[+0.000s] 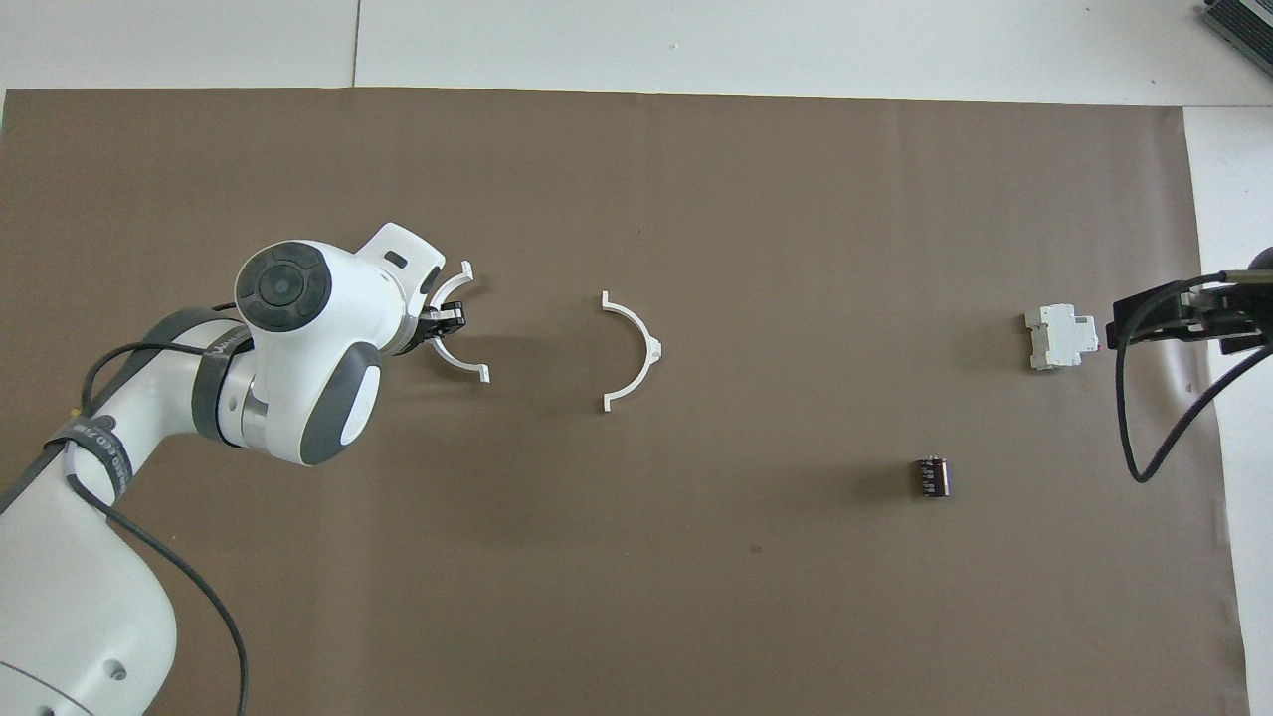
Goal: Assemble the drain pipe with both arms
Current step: 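Carry the clamp half with the left gripper toward the placed half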
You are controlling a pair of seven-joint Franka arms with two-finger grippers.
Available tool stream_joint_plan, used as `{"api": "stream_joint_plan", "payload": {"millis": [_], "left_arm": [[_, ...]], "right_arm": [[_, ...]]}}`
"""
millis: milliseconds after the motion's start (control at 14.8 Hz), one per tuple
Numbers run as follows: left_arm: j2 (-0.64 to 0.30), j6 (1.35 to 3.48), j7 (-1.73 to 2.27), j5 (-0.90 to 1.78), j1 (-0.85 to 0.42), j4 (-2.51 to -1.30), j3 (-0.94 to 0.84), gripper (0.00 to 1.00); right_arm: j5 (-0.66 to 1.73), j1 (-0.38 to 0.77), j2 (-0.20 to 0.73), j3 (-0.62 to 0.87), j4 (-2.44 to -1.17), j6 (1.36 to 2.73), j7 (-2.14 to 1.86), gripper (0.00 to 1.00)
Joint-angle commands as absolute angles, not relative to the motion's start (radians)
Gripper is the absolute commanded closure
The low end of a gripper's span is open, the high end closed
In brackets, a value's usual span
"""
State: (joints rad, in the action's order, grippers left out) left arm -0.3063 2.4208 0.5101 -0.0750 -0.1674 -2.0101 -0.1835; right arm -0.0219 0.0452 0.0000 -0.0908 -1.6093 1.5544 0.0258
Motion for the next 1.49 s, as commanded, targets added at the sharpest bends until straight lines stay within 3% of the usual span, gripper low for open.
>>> {"api": "stream_joint_plan", "payload": {"millis": [0, 1081, 1419], "left_arm": [[-0.386, 2.381, 0.534, -0.101, -0.238, -1.915, -0.179, 1.0], [-0.426, 2.309, 0.523, -0.106, -0.341, -1.864, -0.198, 1.0], [-0.491, 2.307, 0.58, -0.107, -0.376, -1.789, -0.195, 1.0]], "right_arm": [[-0.025, 0.038, -0.023, -0.087, -1.64, 1.578, 0.005, 0.0], [-0.025, 0.038, -0.025, -0.087, -1.64, 1.578, 0.005, 0.0], [-0.025, 0.038, -0.023, -0.087, -1.64, 1.578, 0.005, 0.0]]}}
